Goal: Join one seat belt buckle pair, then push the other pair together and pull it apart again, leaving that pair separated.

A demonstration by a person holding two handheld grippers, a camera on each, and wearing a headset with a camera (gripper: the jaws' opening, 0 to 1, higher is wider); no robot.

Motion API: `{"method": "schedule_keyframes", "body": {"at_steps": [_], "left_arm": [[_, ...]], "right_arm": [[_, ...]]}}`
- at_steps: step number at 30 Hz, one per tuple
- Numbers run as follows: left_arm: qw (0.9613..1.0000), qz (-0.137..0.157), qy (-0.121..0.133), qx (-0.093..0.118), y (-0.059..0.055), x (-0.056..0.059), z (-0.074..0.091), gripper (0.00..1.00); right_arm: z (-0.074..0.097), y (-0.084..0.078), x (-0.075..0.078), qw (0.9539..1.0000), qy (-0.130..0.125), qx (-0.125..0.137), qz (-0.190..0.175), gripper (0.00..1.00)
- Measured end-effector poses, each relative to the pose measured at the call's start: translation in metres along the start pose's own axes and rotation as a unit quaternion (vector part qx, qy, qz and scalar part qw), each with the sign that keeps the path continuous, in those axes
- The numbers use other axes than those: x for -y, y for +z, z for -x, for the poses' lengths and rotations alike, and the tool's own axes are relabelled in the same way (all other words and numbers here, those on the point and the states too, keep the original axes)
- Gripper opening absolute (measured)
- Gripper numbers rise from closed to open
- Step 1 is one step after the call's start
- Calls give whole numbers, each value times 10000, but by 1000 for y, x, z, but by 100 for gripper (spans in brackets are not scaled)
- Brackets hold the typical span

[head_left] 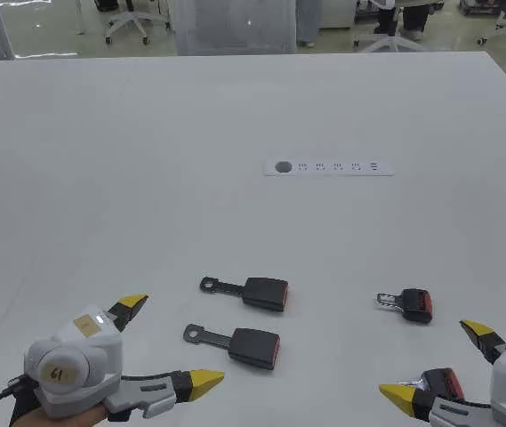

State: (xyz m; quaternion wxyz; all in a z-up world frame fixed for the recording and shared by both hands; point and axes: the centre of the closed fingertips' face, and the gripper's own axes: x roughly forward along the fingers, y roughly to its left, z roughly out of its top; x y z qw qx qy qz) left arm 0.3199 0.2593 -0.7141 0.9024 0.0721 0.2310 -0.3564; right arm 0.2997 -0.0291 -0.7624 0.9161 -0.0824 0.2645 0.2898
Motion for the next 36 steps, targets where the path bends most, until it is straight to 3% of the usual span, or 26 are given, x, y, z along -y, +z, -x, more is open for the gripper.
{"method": "schedule_keyframes", "body": {"at_steps": [18,36], "left_arm": [[10000,1,-1,82,6,-3,-1,100],[9999,6,-6,117,6,-1,0,100]], "right_arm": [[-3,7,0,10000,41,22,76,99],[0,4,1,10000,18,-1,77,99]]}}
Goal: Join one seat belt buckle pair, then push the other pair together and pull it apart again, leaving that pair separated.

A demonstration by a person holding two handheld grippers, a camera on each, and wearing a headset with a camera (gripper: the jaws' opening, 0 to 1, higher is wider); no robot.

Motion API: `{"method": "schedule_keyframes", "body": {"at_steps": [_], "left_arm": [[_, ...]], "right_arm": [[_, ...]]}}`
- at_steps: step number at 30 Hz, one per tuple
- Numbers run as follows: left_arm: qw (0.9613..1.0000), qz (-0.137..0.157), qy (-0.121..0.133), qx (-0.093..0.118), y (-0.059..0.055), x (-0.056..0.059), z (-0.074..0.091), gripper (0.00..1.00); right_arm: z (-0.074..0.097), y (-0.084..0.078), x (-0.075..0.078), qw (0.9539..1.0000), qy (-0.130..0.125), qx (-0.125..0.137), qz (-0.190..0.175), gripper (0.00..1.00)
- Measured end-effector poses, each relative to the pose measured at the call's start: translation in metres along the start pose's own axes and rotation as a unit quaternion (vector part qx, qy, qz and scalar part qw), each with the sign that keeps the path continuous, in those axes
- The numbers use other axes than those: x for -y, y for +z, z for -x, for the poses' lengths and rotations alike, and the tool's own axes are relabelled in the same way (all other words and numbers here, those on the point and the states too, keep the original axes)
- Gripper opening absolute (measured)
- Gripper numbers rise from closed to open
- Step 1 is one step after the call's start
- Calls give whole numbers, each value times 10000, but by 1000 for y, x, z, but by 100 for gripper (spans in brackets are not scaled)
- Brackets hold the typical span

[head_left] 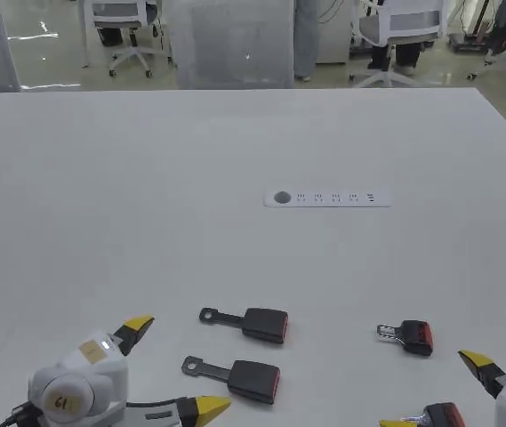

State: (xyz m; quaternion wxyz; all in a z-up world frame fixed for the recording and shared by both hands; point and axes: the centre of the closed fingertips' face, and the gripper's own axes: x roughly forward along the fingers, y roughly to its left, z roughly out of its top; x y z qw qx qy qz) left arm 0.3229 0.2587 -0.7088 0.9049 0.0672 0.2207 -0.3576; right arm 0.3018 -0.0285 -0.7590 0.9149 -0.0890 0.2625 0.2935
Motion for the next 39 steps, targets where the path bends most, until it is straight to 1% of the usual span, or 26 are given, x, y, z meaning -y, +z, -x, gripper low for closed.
{"method": "schedule_keyframes", "body": {"at_steps": [5,10,17,23,33,37,39], "left_arm": [[10000,-8,14,23,0,-1,1,100],[10000,1,26,47,2,-2,1,100],[10000,-17,-16,29,2,-1,0,100],[10000,-44,-48,-3,1,0,-1,100],[9999,-126,-110,39,3,-1,0,100],[9997,-199,-136,28,3,-4,1,100],[9996,-228,-137,33,4,-6,1,100]], "right_arm": [[1,3,2,10000,-17,41,8,100],[2,5,7,9999,-71,73,7,100],[5,4,13,9999,-132,73,4,100],[7,3,14,9999,-121,63,4,99],[11,-1,17,9999,-143,12,31,100],[13,-3,19,9999,-158,-10,40,100],[13,-3,20,9999,-163,-12,32,100]]}}
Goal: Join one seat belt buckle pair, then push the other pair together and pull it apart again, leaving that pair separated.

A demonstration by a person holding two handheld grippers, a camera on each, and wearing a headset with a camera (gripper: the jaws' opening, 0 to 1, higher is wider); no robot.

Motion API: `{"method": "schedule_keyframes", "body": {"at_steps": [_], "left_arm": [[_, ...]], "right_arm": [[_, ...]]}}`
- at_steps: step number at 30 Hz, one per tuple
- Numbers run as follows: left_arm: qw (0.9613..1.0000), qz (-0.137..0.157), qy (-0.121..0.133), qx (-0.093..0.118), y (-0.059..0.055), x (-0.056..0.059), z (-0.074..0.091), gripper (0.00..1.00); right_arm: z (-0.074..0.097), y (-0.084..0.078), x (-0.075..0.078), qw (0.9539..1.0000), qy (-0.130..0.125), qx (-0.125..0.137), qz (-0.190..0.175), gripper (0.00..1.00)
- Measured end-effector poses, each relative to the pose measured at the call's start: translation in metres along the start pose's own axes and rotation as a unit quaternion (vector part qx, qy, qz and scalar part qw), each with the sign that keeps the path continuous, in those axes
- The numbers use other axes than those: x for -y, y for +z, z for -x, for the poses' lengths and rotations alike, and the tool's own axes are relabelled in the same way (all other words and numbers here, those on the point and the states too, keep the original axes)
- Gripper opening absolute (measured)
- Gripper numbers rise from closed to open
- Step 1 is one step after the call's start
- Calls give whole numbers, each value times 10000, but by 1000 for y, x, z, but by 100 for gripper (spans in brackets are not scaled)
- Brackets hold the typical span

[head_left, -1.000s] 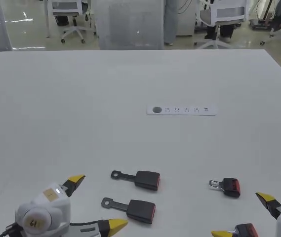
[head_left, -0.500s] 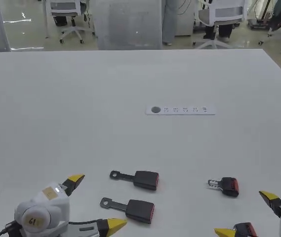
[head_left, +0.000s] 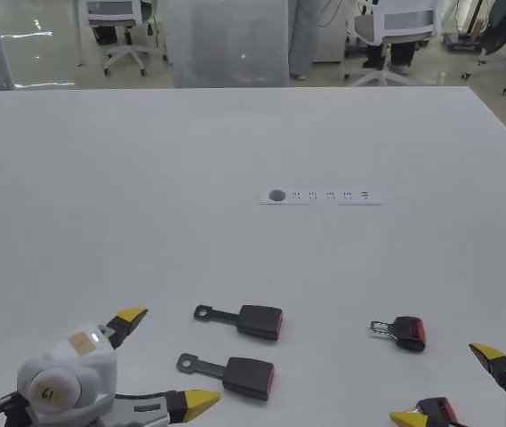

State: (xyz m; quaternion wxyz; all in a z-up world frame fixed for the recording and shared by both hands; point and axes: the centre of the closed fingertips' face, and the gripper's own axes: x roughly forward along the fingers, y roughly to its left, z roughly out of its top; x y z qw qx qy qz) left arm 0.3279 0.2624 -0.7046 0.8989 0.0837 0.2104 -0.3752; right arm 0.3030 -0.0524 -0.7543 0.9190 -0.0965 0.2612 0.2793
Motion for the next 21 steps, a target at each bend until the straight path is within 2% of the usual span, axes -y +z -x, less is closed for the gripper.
{"method": "schedule_keyframes", "body": {"at_steps": [4,8,11,15,21], "left_arm": [[9999,-71,43,86,11,-8,2,100],[9994,-216,8,253,30,-13,2,100],[9991,-366,7,229,35,-17,1,100],[9991,-383,26,158,31,-23,2,100],[9989,-454,-36,-108,12,-16,2,100]], "right_arm": [[1,0,2,10000,-15,-3,7,99],[1,0,3,10000,-31,-4,19,100],[1,2,5,10000,-42,2,27,100],[2,3,7,10000,-61,14,17,100],[3,-3,6,10000,-75,-19,-16,100]]}}
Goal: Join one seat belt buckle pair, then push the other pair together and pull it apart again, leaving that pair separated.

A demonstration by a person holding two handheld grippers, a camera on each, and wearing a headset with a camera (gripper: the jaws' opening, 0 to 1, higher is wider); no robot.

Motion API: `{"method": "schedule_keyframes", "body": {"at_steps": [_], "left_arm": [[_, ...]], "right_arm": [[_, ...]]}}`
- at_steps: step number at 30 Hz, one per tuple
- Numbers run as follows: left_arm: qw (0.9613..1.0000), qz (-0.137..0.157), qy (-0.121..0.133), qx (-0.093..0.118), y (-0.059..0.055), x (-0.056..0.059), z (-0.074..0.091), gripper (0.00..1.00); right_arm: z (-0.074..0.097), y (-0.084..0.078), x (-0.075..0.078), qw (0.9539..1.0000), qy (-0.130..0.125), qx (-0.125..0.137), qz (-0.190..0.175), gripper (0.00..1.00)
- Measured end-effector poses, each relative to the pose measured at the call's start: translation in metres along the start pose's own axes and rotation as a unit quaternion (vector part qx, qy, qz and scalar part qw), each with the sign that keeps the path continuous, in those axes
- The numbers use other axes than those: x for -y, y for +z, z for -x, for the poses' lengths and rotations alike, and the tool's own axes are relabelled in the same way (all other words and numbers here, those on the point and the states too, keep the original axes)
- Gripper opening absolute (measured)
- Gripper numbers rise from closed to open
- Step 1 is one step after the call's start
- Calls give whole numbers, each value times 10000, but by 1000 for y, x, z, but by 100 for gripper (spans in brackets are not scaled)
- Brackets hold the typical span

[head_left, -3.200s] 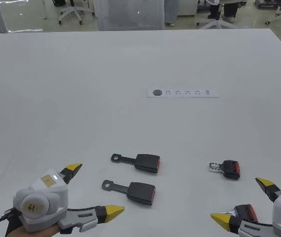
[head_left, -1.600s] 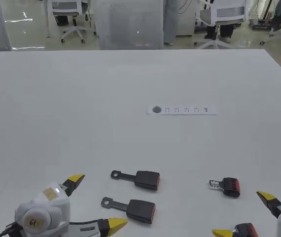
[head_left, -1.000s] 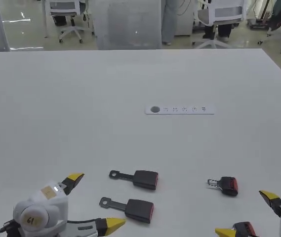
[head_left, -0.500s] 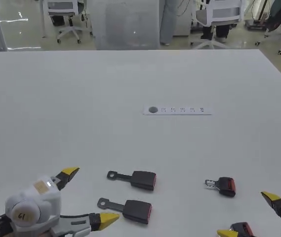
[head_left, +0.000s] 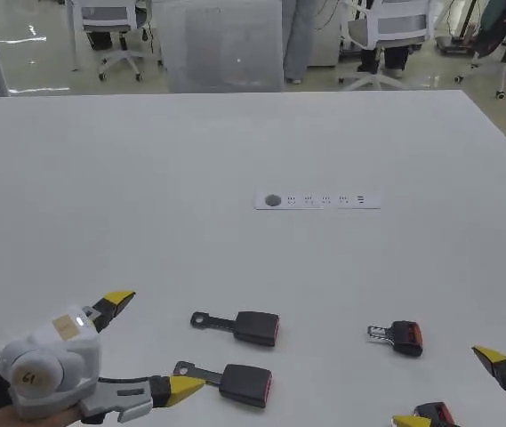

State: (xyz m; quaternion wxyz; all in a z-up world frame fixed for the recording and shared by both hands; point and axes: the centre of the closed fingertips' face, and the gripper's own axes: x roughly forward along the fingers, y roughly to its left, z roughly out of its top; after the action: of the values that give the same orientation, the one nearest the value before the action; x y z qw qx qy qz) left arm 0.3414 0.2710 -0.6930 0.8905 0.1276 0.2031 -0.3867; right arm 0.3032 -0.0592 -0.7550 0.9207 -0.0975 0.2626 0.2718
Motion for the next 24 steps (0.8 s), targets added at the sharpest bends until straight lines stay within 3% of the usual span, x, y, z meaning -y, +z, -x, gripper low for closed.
{"method": "schedule_keyframes", "body": {"at_steps": [4,24], "left_arm": [[9999,-62,-56,-111,-6,5,1,100],[9999,73,-36,-152,-14,13,4,100]], "right_arm": [[-2,-3,-2,10000,16,-32,-23,100],[-4,2,-7,10000,55,-10,-3,99]]}}
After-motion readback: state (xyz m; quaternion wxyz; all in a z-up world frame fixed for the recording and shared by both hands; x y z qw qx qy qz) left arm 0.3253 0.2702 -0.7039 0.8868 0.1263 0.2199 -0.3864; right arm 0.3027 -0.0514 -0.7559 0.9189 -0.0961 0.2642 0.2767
